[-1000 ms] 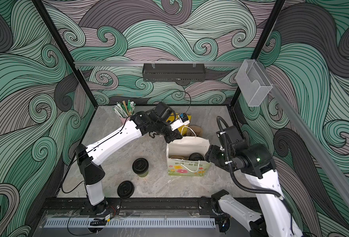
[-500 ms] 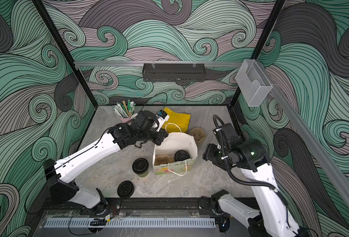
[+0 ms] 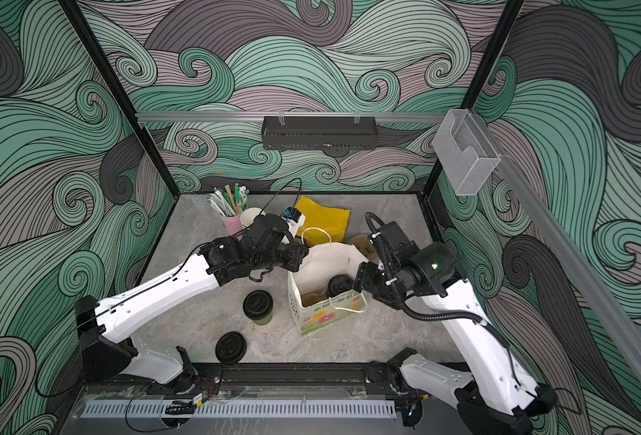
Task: Pack a coffee takeout order
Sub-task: Rotate the takeout bag at the center of the table.
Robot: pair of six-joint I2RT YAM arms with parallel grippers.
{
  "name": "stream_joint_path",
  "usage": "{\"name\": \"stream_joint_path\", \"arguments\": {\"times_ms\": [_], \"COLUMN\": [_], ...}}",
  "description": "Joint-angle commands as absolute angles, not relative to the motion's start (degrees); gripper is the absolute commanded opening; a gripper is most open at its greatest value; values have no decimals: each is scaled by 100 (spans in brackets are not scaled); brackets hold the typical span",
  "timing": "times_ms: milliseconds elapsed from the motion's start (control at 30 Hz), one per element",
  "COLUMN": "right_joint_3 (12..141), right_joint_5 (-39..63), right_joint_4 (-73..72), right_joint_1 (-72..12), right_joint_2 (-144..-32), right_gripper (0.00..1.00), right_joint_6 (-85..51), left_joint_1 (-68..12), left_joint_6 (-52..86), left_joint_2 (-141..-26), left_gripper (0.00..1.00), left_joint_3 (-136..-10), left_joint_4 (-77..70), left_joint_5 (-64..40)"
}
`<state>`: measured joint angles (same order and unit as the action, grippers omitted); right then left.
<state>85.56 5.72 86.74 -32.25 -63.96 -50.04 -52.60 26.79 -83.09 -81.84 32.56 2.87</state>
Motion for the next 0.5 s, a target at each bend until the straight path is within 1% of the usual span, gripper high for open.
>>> {"name": "stream_joint_path", "arguments": {"times_ms": [0,100,233,333,400,433,467], "right_joint_3": [8461,8479,8460,8403,8398,8395,8401], "right_joint_5": [171,58,-43,-68,-83,-103,-114], "right_joint_4": [8636,8627,8632,8635,8631,8643,8665], "right_joint_1": [-3394,-3453,-3530,-3619,-3660,-3667,-3672], "right_joint_2": [-6515,-6630,-6703,-6754,-6775,-6770,-6779], "right_gripper": [72,70,68,65,60,53,50], "right_joint_6": [-5350,-5455,-5591,-5673,-5717,-5733,-5737], "left_joint_1": [-5312,-5395,-5483,-5494,-5501,-5502,-5502], "left_joint_6": [2782,2803,2893,2884,2845,2822,2800], "left_joint_2": [-7910,-7815,-7653,-7540,-7482,-7448,-7429], "left_gripper": [0,0,3,11,17,20,23], "left_joint_3": [-8092,-7988,-7823,-7753,-7732,-7725,-7716], "left_joint_4": [3217,3225,3235,3234,3259,3276,3294], "left_joint_5": [406,387,422,477,535,574,596]}}
